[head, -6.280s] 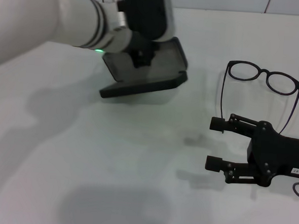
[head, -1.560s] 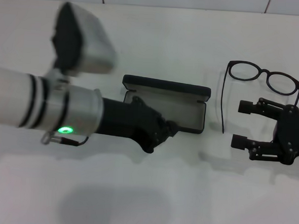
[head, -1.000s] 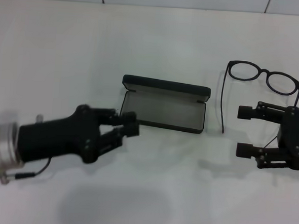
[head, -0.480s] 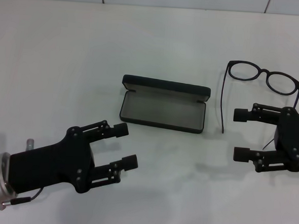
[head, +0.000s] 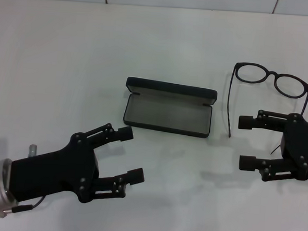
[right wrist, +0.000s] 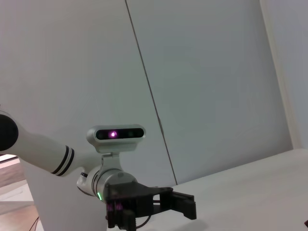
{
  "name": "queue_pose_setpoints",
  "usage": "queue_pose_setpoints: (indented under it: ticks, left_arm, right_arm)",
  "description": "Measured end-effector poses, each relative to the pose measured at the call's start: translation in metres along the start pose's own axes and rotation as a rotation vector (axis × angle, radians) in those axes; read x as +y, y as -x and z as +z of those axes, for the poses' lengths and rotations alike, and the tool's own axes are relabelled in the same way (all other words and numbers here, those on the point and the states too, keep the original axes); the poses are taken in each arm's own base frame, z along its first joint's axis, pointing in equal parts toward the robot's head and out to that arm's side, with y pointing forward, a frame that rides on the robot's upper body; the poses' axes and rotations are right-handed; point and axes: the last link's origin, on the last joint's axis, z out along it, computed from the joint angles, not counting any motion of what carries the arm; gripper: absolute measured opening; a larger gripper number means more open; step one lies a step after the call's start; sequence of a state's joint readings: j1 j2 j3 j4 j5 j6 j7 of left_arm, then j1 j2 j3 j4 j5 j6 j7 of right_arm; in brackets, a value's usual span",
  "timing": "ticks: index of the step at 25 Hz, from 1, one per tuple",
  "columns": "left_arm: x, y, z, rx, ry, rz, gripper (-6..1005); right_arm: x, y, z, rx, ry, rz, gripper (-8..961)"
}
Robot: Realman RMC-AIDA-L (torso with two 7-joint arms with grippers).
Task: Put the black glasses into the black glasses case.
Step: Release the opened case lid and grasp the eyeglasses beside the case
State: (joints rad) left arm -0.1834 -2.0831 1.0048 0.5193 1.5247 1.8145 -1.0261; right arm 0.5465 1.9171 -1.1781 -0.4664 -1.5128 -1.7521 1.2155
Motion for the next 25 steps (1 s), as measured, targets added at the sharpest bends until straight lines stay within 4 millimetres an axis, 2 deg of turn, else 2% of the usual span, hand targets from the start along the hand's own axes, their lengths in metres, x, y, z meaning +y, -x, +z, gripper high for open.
queue_pose_setpoints:
  ticks: [19,25]
  left_arm:
    - [-0.002,-0.002,0.003,0.007,0.011,0.004,894]
    - [-0.003,-0.003,0.003,0.006,0.006,0.005,895]
  right_arm:
    - [-0.008,0.009,0.0,0.045,0.018,-0.02,871]
    - [-0.014,0.023,-0.004,0.122,0.031,-0.026,870]
